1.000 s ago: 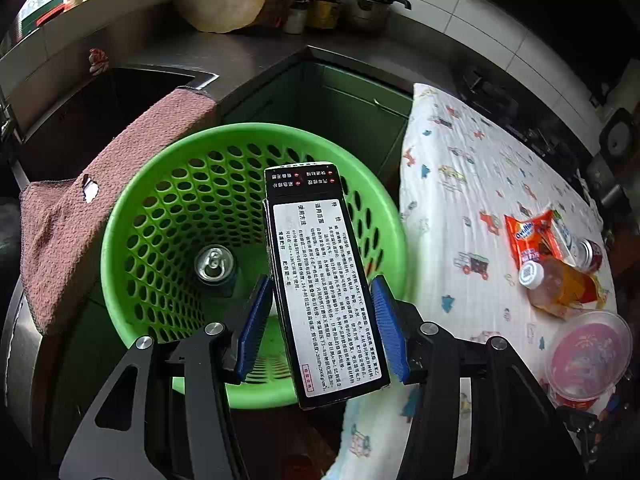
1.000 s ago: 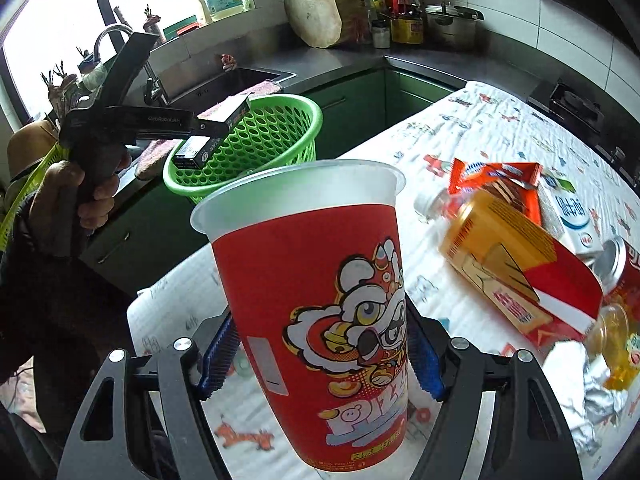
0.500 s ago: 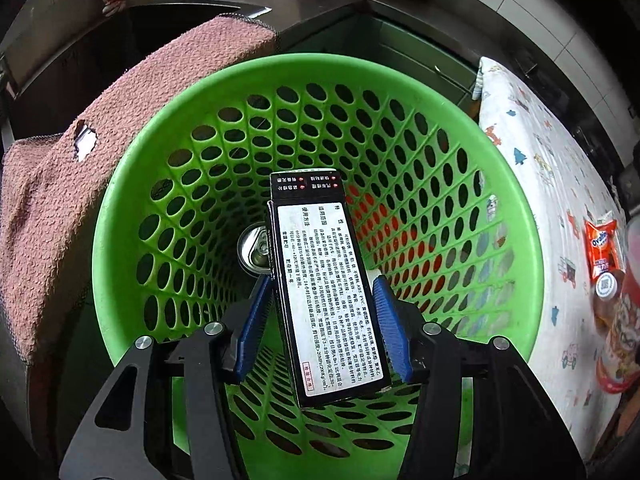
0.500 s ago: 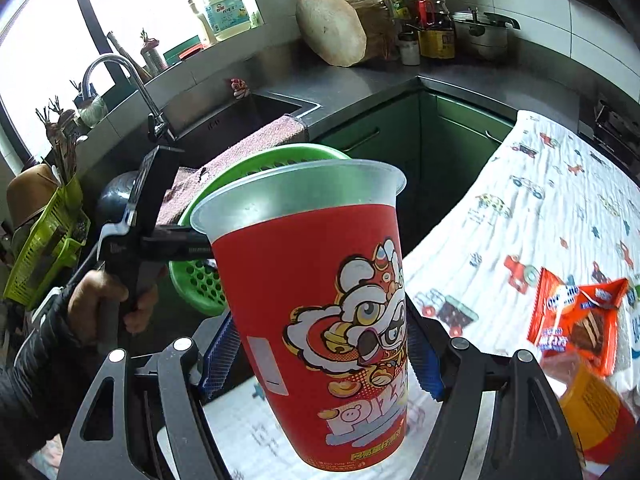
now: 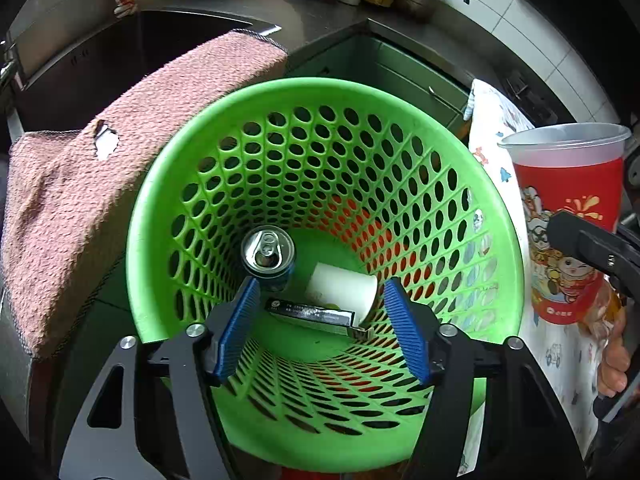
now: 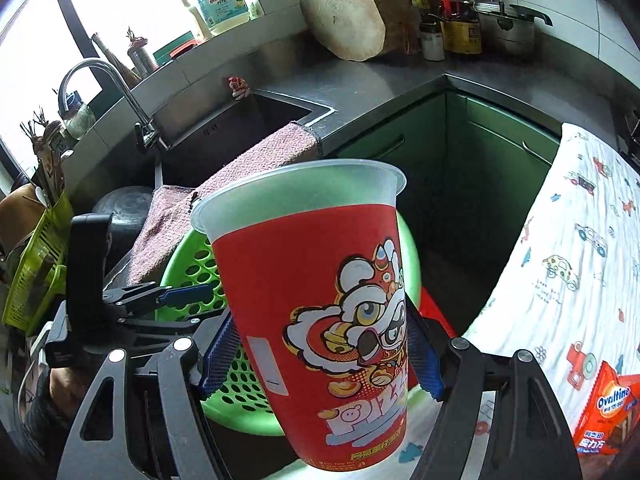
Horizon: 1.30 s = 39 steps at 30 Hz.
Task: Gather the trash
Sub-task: 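Drop the black box into the green basket with the left tool, then release the red cup into the green basket with the right tool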
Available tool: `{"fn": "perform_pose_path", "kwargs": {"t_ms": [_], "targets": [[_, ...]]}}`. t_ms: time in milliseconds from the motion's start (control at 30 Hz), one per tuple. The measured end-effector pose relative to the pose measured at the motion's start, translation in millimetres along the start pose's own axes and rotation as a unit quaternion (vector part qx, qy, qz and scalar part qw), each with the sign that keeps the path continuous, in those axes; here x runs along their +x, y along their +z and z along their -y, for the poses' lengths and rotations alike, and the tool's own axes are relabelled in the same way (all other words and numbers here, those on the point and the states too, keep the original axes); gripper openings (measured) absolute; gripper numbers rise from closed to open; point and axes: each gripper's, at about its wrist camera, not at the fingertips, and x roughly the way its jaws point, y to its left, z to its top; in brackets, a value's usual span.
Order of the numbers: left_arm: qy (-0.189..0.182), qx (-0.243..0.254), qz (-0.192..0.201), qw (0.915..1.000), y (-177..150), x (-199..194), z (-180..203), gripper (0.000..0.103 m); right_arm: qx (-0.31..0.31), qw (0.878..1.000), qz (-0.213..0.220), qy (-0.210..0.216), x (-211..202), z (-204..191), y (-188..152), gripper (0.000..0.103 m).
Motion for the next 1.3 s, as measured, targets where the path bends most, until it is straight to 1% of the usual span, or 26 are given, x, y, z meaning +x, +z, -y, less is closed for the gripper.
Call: {"fn": "perform_pose_path", "kwargs": {"t_ms": [133,233,367,400,467,500,600,767,1000,1067,1133,1300], "targets": [[0.0,-0.016,0.022,0.9996,-5,-22,-13,0.069,-0.009,1.0,-0.014,0.0,22,-10,6,0.071],[0.002,-0.026,0.036,0.999,-12,-37,-24,0.071,-0.013,0.999,-0.028,-0.01,39,-15,6,0.071],[0.005,-0.035,0.044,0.9984,-21,-48,-34,0.072,-0.008,0.999,-0.05,-0.018,59,-15,4,0.072],[0.004,-0.036,0.045,0.9983,-24,-51,-36,0.072,-0.006,0.998,-0.054,-0.018,62,-14,4,0.073],[0.003,-0.04,0.048,0.998,-27,-54,-39,0.072,-0.006,0.998,-0.054,-0.021,64,-15,3,0.08],[0.001,-0.041,0.049,0.998,-28,-56,-39,0.072,-0.009,0.998,-0.053,-0.022,64,-16,3,0.085],[0.003,-0.04,0.052,0.9979,-29,-58,-39,0.073,-0.017,0.998,-0.047,-0.026,59,-18,2,0.085],[-0.003,-0.041,0.05,0.9979,-32,-58,-37,0.073,-0.032,0.998,-0.03,-0.034,34,-22,-4,0.086],[-0.018,-0.027,0.052,0.9981,-37,-62,-16,0.073,-0.031,0.998,0.008,-0.05,-19,-18,-26,0.089],[-0.021,-0.022,0.052,0.9982,-39,-64,-8,0.073,-0.026,0.998,0.022,-0.058,-37,-15,-37,0.09],[-0.024,-0.017,0.053,0.9982,-40,-66,-1,0.077,-0.018,0.997,0.034,-0.062,-54,-11,-50,0.091],[-0.035,0.003,0.053,0.998,-46,-67,23,0.077,0.004,0.995,0.058,-0.085,-98,7,-90,0.092]]}}
